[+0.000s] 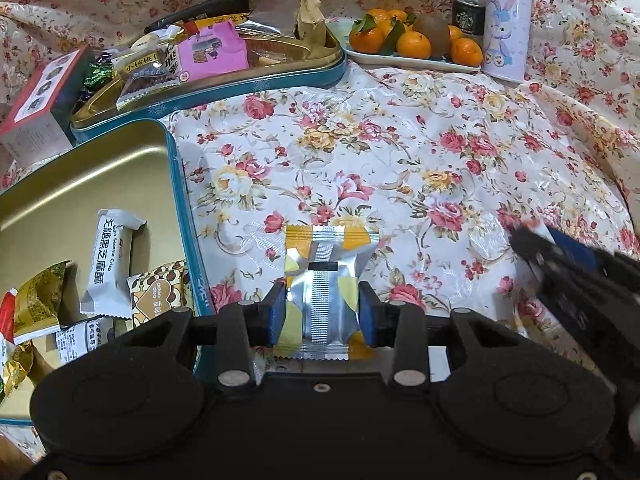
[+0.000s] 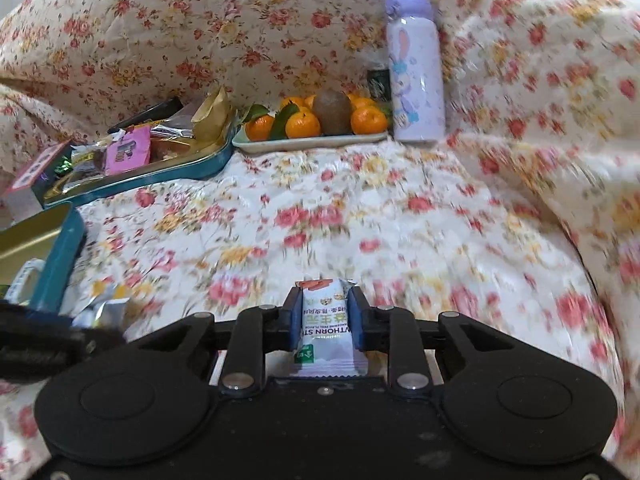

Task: Organize snacks
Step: 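Carry silver-yellow packet to tray with left tool while right tool carries white packet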

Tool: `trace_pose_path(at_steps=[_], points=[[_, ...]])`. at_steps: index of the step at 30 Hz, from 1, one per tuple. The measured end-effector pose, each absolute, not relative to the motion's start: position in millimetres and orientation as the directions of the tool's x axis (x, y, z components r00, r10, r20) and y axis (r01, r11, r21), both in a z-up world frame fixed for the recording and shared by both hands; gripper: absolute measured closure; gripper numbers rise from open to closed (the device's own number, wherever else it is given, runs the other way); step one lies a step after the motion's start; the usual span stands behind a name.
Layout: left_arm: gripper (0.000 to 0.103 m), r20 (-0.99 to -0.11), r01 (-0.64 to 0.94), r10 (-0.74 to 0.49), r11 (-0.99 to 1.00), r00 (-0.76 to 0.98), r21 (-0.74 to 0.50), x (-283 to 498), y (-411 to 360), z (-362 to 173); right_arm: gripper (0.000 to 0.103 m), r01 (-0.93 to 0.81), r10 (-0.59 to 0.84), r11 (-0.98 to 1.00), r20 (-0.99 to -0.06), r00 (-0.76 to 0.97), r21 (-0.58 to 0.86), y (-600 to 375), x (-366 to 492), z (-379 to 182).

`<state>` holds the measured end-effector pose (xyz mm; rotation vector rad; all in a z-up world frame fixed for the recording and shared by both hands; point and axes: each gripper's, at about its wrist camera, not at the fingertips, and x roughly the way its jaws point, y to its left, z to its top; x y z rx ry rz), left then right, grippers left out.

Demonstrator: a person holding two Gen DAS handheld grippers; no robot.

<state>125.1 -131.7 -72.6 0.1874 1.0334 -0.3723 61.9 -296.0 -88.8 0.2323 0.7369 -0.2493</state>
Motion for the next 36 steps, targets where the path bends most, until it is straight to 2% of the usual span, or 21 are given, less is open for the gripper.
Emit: trace_pose_path(at_steps=[4,12,20,26,36], points=[[0.056,-0.867,0.396,-0.213,0.918,0.451,-0.020,125.8,-132.3,-71.8,0.078,0.311,-0.144,0.942,-0.687,0.712,0.124,-287.8,41.3,-89.8],[0.053,-0.864,0.409,-0.247,0.911,0.440,-0.052,126.5,-128.7,-71.5,0.074,0.290,-0.210,0.957,-0.663,0.719,0.011,-262.6,27.0,-93.1],[0.051,-0.865,0.417,-0.247,0.907,0.436,-0.049,128.1,-131.9,-72.2,0.074,0.301,-0.199,0.953,-0.662,0.722,0.041,-265.2,24.7,-92.9],[0.058,-0.859,0.424,-0.255,0.904,0.443,-0.050,125.2,-133.2,-69.3,0.077,0.309,-0.196,0.949,-0.662,0.723,0.056,-265.1,23.7,-92.2],[0.058,-0.823,0.418,-0.306,0.904,0.478,-0.093,108.2,-119.6,-36.9,0.080,0.329,-0.141,0.930,-0.663,0.735,0.167,-268.3,15.5,-78.1]])
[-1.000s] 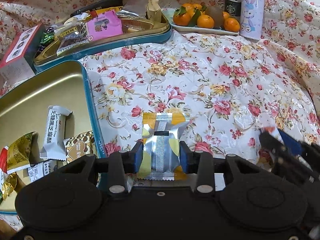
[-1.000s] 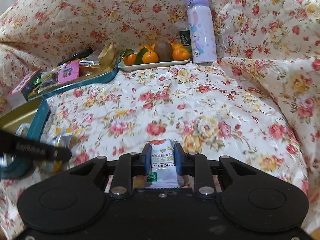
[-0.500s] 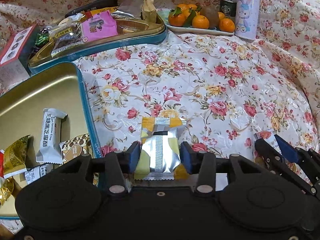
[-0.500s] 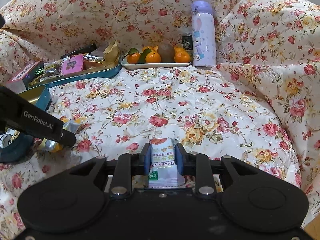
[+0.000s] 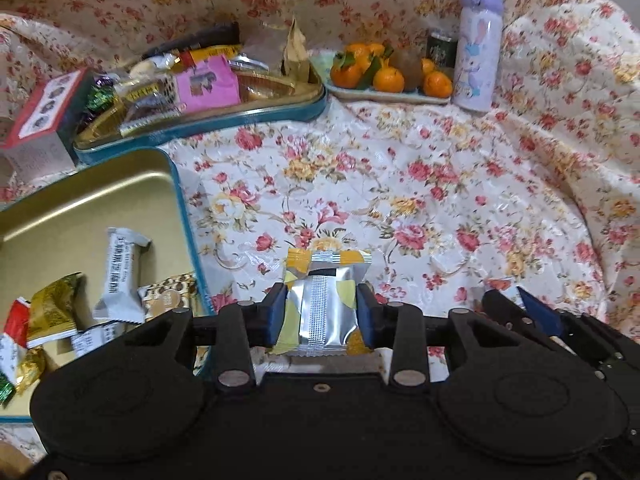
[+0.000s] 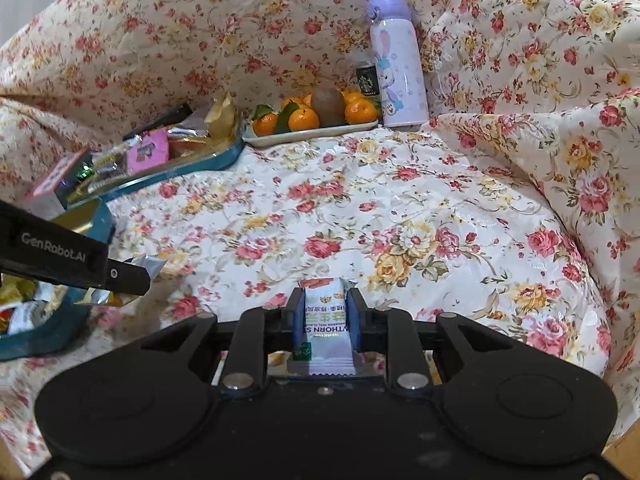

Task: Organize snacks
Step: 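Carry silver-yellow packet to tray with left tool while right tool carries white packet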

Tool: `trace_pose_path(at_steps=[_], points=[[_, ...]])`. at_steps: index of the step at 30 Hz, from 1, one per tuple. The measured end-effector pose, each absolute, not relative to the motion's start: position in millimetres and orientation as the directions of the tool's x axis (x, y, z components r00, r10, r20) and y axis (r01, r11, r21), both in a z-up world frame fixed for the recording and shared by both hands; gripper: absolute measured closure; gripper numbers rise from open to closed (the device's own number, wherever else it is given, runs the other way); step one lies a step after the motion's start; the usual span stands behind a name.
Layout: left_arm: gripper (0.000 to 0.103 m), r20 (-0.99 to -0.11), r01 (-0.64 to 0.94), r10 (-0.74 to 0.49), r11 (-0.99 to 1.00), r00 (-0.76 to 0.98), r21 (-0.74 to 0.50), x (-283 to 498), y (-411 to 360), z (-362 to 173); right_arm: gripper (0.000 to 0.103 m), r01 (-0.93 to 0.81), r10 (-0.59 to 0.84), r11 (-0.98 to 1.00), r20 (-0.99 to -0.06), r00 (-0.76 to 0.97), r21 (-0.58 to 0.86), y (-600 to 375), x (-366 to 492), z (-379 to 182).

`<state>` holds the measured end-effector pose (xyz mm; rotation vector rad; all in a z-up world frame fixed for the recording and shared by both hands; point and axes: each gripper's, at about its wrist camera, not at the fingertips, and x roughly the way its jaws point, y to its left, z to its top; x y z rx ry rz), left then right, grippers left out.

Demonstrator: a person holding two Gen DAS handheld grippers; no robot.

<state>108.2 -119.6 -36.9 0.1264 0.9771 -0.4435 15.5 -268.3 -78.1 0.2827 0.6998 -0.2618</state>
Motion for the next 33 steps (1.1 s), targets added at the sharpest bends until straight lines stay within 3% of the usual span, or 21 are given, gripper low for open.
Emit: trace_pose_path(at_steps=[12,33], points=[[0.058,-0.811,0.372,-0.301,0.921,0.502,-0.112,78.0,-68.8,-12.3,0.080,0.230,-0.037,0.948,-0.643,0.765,0.220,-232.2,-2.1,-48.9],[0.058,-0.778,0.060,-0.061,0.998,0.625,-0.030,110.2,81.9,2.2,0.080,-0.127,0.245,0.963,-0.584,0.774,0.236,-111.4,51.3,-11.6]])
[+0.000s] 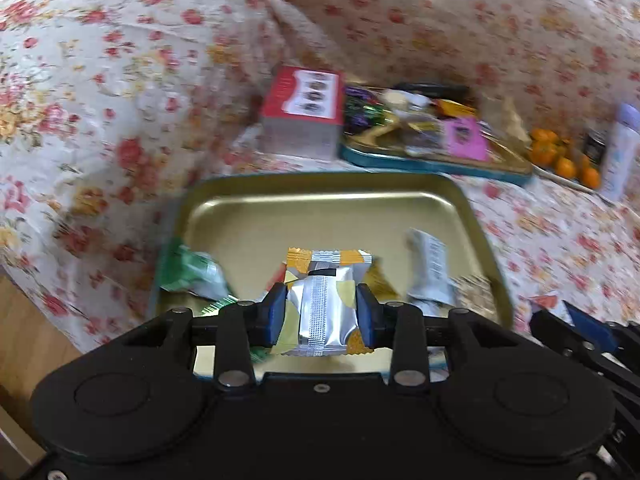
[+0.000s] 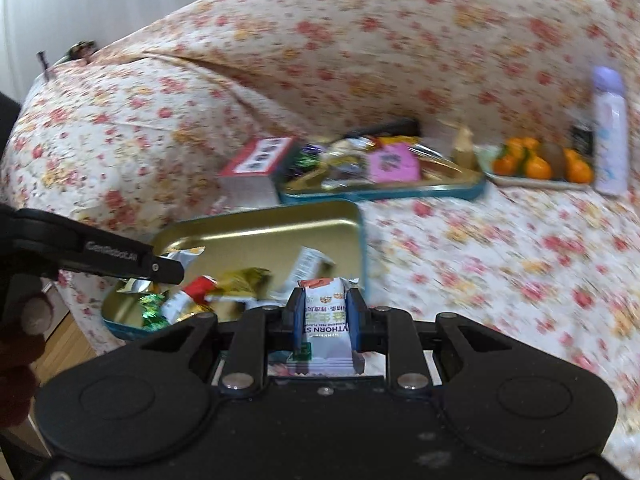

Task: Organize snacks
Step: 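Carry silver-yellow packet to tray with left tool while right tool carries white packet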

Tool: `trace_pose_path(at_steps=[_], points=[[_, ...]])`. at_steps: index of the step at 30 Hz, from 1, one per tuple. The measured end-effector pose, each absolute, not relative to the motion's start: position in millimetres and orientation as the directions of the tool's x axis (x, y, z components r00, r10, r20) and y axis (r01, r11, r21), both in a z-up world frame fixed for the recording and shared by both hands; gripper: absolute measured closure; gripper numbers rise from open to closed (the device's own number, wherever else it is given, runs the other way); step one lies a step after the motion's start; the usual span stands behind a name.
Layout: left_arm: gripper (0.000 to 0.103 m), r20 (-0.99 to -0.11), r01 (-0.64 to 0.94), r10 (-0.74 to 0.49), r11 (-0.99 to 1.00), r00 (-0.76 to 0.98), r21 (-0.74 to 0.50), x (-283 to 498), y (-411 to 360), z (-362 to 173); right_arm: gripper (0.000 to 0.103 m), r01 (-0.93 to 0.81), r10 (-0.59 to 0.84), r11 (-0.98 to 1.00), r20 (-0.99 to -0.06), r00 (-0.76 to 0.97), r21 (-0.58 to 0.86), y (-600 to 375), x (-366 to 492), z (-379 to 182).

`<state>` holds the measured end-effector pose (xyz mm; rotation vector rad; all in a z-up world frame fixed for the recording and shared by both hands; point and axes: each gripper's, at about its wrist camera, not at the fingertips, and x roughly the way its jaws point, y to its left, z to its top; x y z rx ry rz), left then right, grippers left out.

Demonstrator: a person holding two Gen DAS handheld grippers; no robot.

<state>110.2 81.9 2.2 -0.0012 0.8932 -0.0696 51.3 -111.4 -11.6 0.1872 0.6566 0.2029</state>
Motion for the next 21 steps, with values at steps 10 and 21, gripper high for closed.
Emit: trace_pose_path(at_steps=[10,21], points=[[0.058,-0.774,-0.010,0.019,1.000,0.633,0.016,146.6,112.4,-12.7,0.080,-0.193,0.275,0.961,-0.582,0.765,0.200,-71.8,96.7,-5.5],[0.058,-0.797,-0.016,0.029,1.000,0.604,0.024,165.0,113.0,-27.6,0.080,-0.196,0.249,0.969,-0.608,0.754,0.153,-55.9,122.7,-13.8]])
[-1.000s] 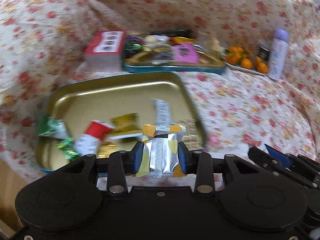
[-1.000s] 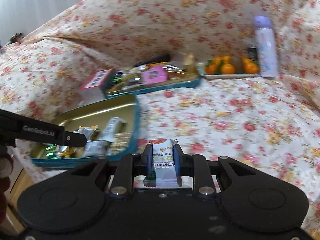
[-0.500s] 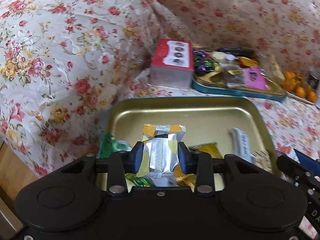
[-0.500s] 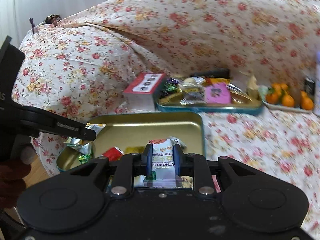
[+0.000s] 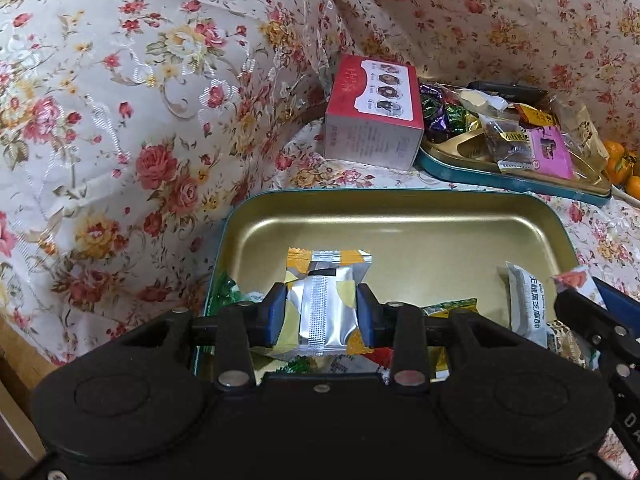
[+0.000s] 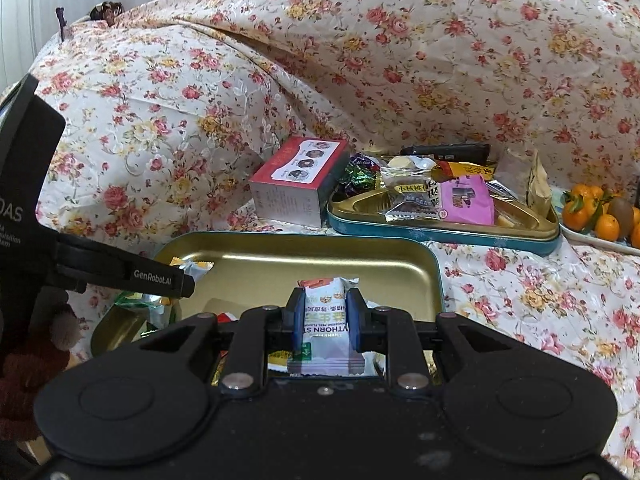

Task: Organize snacks
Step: 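Carry silver-yellow packet to tray with left tool while right tool carries white packet, then open both tools to drop the two packets into the tray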

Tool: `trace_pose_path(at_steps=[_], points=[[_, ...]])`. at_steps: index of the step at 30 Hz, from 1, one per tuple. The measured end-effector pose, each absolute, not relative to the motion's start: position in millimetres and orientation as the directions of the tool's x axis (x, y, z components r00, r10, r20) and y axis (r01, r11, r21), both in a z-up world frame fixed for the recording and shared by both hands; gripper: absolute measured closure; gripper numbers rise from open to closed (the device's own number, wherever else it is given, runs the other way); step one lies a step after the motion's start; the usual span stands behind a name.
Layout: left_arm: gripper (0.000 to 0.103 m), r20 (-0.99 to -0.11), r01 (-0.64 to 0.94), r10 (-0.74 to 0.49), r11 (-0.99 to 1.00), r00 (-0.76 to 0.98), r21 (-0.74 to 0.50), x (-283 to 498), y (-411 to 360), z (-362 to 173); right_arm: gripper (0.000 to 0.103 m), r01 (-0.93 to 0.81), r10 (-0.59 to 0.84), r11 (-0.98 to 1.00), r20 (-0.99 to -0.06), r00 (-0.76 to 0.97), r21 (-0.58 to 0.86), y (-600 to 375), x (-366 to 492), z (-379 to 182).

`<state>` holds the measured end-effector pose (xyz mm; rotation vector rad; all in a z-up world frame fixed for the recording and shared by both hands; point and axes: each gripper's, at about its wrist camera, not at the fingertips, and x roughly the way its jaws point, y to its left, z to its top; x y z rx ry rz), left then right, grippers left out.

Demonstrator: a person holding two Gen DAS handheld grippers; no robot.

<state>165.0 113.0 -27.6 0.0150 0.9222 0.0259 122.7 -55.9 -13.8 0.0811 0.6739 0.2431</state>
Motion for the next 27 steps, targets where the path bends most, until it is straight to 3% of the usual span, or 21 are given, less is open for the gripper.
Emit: trace_pose_path(at_steps=[27], points=[[0.057,-0.797,-0.043,0.030,0.999,0.604,0.005,186.1,117.8,-25.1,0.079,-0.168,0.208,0.978,-0.683,0.700,0.126,-40.8,195.0,-41.4]])
